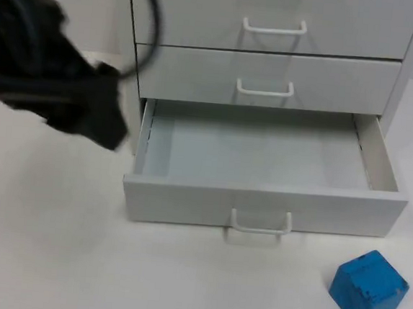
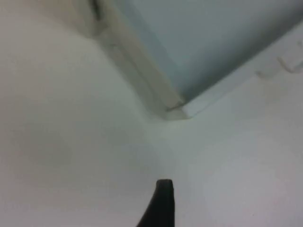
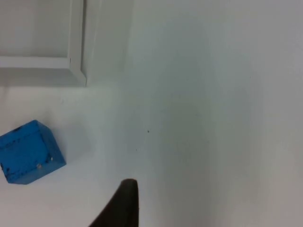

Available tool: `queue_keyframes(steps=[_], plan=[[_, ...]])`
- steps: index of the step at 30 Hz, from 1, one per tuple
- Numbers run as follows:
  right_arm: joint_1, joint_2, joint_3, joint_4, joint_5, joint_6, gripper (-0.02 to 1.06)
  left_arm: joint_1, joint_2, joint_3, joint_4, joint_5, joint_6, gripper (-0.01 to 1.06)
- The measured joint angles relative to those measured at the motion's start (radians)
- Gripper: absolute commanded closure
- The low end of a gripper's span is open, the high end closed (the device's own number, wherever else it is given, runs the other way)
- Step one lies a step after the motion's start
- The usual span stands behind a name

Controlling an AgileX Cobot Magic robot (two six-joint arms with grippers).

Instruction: Open the drawer with the left hand, place the block into the drawer with the right hand, then close the drawer with the left hand.

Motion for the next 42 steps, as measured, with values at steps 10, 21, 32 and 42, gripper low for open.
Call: queue_keyframes(steps=[10,21,32,42], plan=[[0.000,0.000,0.000,0.007,0.004,0.000,-0.01,0.295,-0.309,0.169,-0.050,-0.018,-0.040,0.25],[0.000,0.000,0.000,0.009,0.004,0.000,-0.01,0.344,-0.490,0.210,-0.034,-0.007,-0.053,0.00],[0.043,0.012,0.000,0.214,0.029,-0.150,-0.01,0.344,-0.619,0.275,-0.025,0.002,-0.063,0.00],[0.338,0.198,0.000,0.204,-0.020,-0.075,0.00,0.344,-0.725,0.331,-0.013,-0.051,-0.115,0.00]])
